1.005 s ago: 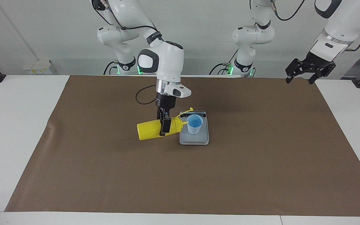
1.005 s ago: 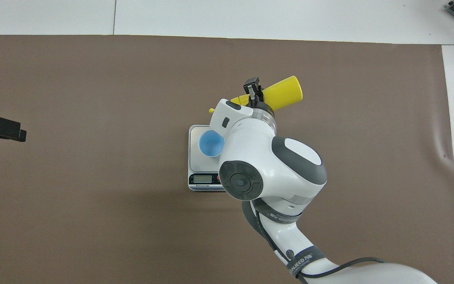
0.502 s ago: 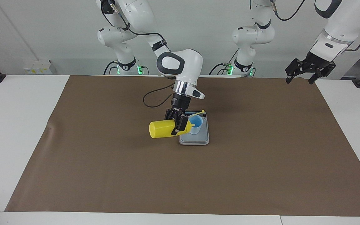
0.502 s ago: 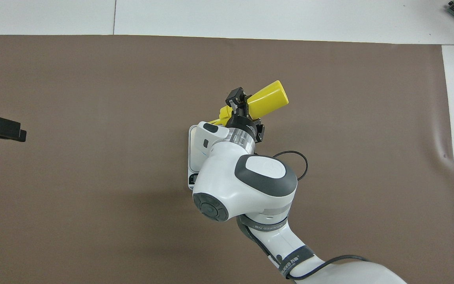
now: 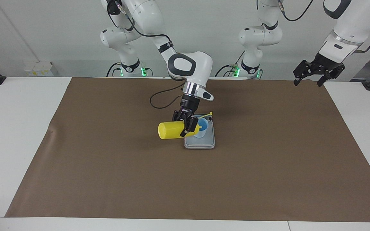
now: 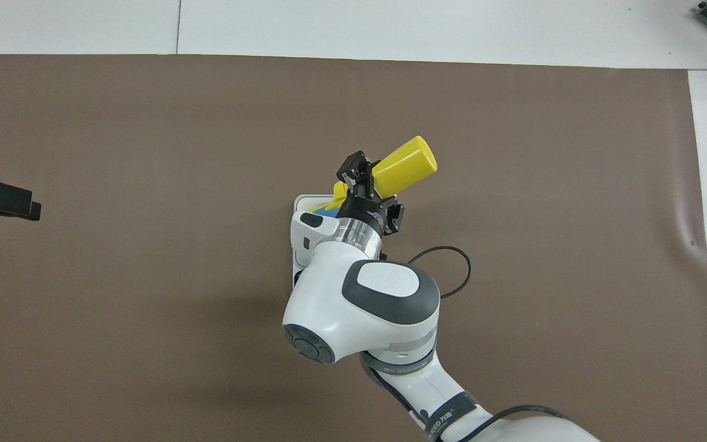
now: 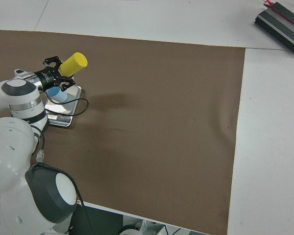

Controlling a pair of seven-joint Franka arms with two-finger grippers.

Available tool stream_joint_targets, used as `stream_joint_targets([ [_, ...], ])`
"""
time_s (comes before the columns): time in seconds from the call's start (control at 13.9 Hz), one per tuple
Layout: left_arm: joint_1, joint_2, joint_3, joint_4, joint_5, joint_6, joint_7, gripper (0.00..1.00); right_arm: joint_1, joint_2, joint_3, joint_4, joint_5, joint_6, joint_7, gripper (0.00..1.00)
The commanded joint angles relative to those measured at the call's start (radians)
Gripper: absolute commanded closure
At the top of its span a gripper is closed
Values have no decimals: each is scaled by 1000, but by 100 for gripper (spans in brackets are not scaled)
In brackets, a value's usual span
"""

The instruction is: Pour seasoning into cup on scale with both arms

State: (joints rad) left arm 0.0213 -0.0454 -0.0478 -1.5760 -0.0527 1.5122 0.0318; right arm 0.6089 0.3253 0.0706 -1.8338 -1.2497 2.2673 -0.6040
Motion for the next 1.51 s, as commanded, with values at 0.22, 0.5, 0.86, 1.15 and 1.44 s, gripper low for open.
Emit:
stream_joint_targets([
  [0.22, 9, -21, -6, -13, 14, -12, 3, 0, 6, -15, 1, -30, -76, -19, 27, 100],
  [0.5, 9, -21, -6, -13, 14, -12, 3, 0, 6, -15, 1, -28, -76, -20, 27, 100],
  [0.86, 9, -19, -6, -13, 14, -12, 3, 0, 6, -14, 1, -25, -76, -19, 30, 100],
  [1.15, 9, -21, -6, -13, 14, -12, 3, 0, -1, -18, 1, -21, -66, -19, 29, 100],
  [1.44, 9, -19, -6, -13, 14, -12, 3, 0, -26, -37, 1, -16, -57, 0, 26, 100],
])
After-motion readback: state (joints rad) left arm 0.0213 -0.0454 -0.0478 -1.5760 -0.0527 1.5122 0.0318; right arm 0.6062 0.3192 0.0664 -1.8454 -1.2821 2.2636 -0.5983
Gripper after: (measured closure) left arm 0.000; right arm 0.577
